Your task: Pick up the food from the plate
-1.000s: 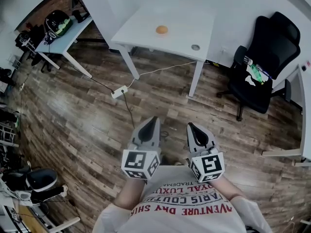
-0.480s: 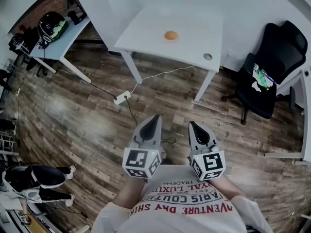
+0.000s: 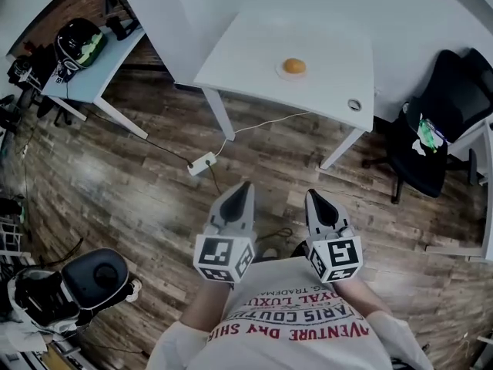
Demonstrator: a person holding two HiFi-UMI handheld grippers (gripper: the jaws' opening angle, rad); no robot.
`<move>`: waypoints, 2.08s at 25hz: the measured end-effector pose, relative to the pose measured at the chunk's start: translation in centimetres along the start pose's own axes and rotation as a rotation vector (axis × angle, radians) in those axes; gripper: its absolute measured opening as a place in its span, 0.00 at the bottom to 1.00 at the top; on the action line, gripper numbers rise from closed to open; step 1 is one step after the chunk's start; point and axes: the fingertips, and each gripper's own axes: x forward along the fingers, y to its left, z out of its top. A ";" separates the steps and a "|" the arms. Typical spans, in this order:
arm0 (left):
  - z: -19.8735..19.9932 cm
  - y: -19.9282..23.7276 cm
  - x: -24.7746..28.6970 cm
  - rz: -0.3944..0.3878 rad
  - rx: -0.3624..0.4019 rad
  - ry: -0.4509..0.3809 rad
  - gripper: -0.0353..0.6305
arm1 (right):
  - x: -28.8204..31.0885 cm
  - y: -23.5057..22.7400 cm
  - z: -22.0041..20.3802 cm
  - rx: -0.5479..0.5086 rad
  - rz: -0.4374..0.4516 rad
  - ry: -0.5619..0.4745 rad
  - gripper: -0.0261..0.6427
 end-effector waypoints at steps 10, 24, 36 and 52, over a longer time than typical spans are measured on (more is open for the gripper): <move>1.2 2.9 7.2 0.045 -0.025 0.015 0.06 | 8.2 -4.6 1.6 -0.002 0.045 0.032 0.06; 5.7 4.1 26.3 0.156 -0.036 -0.009 0.06 | 22.6 -18.7 6.5 -0.094 0.170 0.061 0.06; 7.4 5.4 36.7 0.140 -0.010 0.044 0.06 | 29.8 -25.9 7.4 -0.038 0.144 0.072 0.06; 10.5 8.3 49.9 -0.176 0.067 0.126 0.06 | 37.1 -31.5 9.6 0.037 -0.142 0.091 0.06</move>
